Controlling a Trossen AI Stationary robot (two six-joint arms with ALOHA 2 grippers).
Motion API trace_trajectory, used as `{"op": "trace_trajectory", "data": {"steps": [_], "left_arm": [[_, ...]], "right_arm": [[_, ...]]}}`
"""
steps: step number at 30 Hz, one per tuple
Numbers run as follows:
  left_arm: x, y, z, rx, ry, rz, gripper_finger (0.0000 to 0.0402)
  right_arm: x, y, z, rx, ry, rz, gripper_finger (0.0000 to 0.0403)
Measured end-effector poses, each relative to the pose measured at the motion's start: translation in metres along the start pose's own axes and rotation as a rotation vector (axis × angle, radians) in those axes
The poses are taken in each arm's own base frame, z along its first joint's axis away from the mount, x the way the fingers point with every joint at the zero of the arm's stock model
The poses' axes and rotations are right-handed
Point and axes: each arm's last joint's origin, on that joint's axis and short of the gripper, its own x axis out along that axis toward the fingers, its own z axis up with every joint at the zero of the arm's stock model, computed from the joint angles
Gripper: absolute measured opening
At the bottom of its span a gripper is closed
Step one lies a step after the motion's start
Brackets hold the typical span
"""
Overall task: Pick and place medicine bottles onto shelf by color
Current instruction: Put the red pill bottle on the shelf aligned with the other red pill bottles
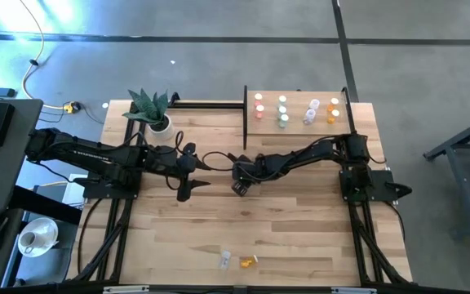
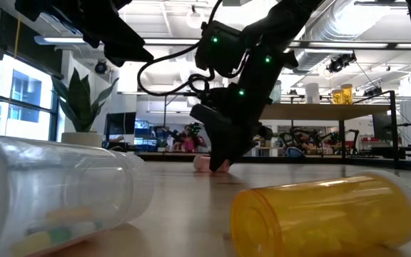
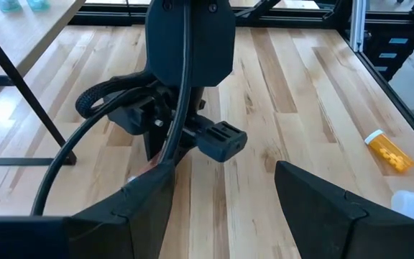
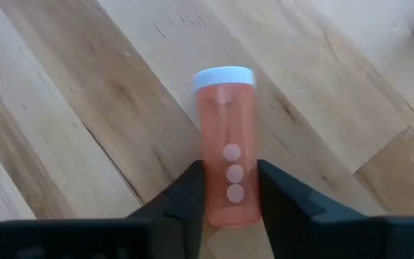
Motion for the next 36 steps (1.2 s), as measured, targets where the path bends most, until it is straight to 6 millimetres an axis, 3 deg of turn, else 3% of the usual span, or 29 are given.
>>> {"op": "trace_trajectory", "data": {"steps": [4,8,15,22,25,30,36], "left_arm": [[0.0,0.0,0.0,0.0,0.003,0.0,0.0231],[0.0,0.0,-0.002,0.001,0.018,0.001,0.0231],[0.0,0.0,-0.003,0.016,0.029,0.004,0.0231],[0.0,-0.005,0.0,0.057,-0.003,-0.017,0.0231],[0.001,-0.01,0.001,0.078,-0.11,-0.041,0.0231],[0.005,-0.01,-0.016,0.087,-0.242,-0.047,0.0231],[-0.003,-0.008,-0.021,0.056,-0.537,-0.045,0.0231]], "right_arm": [[-0.003,0.0,0.001,-0.065,-0.001,0.008,0.0068],[-0.017,0.0,0.006,-0.102,-0.027,0.031,0.0066],[-0.067,0.001,0.021,-0.13,-0.138,0.1,0.0088],[-0.134,0.014,0.022,-0.222,-0.305,0.226,0.0078],[-0.163,0.019,0.018,-0.268,-0.382,0.268,0.0077],[-0.204,0.028,0.006,-0.341,-0.498,0.32,0.0077],[-0.227,0.046,-0.001,-0.472,-0.664,0.378,0.0077]]}}
